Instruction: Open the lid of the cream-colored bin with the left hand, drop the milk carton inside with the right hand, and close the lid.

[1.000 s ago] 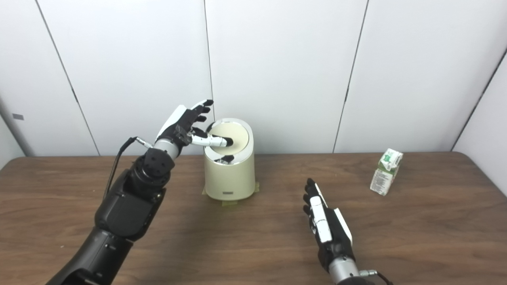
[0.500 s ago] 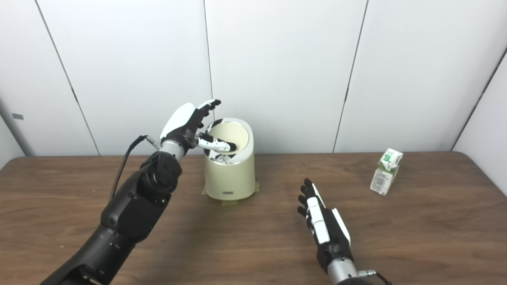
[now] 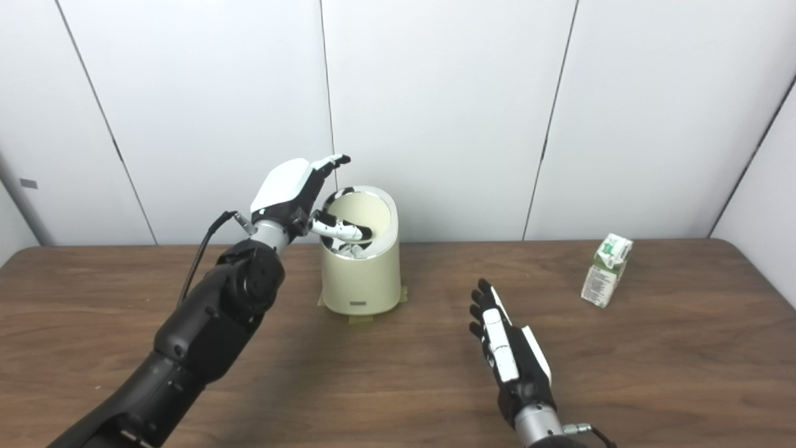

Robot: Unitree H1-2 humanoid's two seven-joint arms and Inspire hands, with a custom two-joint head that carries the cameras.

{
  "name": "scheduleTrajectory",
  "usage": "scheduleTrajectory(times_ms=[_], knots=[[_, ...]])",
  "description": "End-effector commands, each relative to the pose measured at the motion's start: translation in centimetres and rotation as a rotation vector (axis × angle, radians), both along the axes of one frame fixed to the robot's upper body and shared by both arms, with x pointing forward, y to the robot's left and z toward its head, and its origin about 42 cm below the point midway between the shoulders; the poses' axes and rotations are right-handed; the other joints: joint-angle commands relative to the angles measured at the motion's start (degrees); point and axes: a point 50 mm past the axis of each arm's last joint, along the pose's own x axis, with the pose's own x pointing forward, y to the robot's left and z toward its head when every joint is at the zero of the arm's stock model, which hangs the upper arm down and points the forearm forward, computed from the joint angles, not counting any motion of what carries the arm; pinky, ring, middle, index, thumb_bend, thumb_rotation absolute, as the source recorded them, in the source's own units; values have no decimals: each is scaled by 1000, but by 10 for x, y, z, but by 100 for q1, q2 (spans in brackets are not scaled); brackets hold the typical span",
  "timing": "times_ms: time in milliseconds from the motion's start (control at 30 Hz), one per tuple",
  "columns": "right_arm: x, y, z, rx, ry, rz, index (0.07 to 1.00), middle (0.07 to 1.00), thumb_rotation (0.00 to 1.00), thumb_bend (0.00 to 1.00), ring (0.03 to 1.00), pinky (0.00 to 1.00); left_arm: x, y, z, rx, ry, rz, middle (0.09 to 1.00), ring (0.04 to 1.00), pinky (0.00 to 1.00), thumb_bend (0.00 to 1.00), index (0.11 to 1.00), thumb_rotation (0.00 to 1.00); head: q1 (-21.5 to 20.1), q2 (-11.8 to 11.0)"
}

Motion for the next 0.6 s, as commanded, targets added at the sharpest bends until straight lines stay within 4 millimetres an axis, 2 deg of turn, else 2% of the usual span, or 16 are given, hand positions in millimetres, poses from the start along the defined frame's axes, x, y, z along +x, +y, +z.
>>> scheduleTrajectory(times_ms=[0, 200, 267, 467, 567], knots=[[6, 1, 17, 6, -79, 18, 999, 986, 1000, 637, 975, 963, 8, 2, 18, 64, -45, 5, 903, 892, 829, 935, 911, 0, 4, 1], [6, 1, 18, 5, -77, 23, 1000, 986, 1000, 636, 977, 956, 11, 7, 9, 73, -15, 37, 892, 876, 809, 954, 910, 0, -14, -14], [6, 1, 18, 15, -76, 21, 998, 986, 1000, 630, 980, 973, 10, 9, 10, 51, -3, 39, 898, 880, 811, 933, 914, 0, -14, -14], [6, 0, 18, 10, -74, 18, 998, 984, 1000, 622, 977, 967, 3, 8, 31, -179, 46, 38, 890, 866, 751, 904, 907, 0, -13, 8], [6, -2, 18, 8, -72, 16, 999, 986, 1000, 627, 976, 962, -7, 6, 42, -347, 83, -3, 892, 868, 747, 837, 921, 17, -7, 15]])
